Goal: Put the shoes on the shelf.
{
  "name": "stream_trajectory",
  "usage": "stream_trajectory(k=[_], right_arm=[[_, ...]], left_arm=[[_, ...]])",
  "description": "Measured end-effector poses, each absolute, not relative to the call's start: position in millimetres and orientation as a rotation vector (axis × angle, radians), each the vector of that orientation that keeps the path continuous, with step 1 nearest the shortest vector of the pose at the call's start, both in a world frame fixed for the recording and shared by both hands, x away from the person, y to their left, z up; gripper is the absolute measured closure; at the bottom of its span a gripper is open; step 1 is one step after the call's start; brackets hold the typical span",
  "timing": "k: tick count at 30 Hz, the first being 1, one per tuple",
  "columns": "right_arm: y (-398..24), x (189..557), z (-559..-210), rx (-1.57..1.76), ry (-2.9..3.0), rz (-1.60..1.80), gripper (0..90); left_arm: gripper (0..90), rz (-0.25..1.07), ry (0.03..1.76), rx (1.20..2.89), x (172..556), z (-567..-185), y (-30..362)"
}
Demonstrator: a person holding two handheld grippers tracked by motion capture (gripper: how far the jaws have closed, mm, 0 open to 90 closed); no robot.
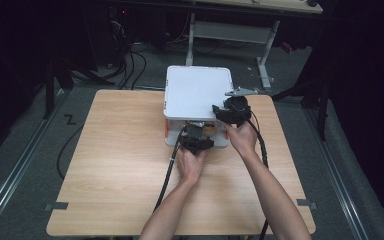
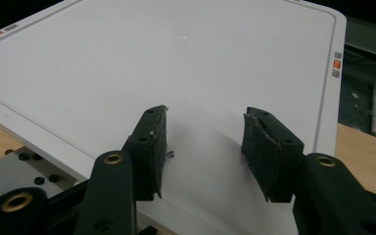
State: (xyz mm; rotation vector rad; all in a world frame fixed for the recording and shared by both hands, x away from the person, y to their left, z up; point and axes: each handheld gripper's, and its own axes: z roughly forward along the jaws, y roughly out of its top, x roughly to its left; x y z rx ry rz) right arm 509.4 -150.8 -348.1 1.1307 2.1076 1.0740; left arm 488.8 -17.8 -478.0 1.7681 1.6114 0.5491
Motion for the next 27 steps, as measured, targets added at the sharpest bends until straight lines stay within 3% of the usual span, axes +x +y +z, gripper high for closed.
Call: stream_trajectory(k=[7, 27], right_arm=[[-151, 510, -347, 1.126, 2.122, 1.068, 52.8], [-170, 500, -346, 1.143, 2.096, 1.149, 47.8]], left_arm=[[26.6, 0.564, 1.590, 1.835, 487, -481, -15], [28.1, 0.622, 1.366, 1.888, 442, -439, 45]])
